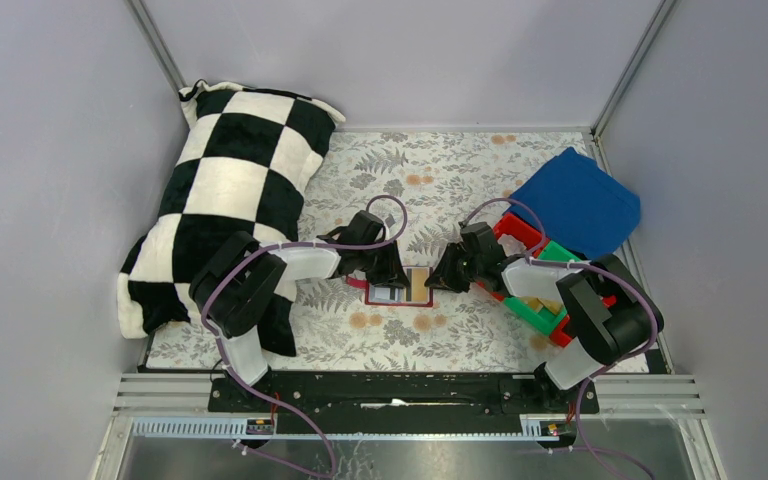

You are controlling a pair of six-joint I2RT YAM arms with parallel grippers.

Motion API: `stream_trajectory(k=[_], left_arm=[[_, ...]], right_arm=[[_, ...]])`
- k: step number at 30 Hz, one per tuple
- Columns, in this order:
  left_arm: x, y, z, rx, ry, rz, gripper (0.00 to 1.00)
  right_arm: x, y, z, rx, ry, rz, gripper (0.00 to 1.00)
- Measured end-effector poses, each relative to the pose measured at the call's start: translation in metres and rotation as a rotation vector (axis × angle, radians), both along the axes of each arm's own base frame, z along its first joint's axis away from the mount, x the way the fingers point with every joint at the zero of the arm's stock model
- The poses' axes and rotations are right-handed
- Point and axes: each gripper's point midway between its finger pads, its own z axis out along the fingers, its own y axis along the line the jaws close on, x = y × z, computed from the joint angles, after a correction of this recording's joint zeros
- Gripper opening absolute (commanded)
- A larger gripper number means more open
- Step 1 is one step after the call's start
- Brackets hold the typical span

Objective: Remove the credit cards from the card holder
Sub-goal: Remove the credit card from the card holder.

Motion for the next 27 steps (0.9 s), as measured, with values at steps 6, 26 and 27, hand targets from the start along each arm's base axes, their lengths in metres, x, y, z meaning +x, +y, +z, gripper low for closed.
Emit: stream_trajectory(k=[6,26,27], left_arm=[[0.001,0.001,0.0,-0.002,0.0,0.002,0.27],[0.001,0.001,0.0,-0.013,-0.001,0.0,0.27],[0.001,0.001,0.0,-0.014,-0.001,0.0,0.27]], right_arm=[[-0.004,-0.004,0.005,-0.013,0.004,0.0,0.26],[-0.008,0.009,0.007,-0.035,-0.01,0.059,0.25],[-0.008,0.008,0.005,-0.038,-0.006,0.059,0.25]])
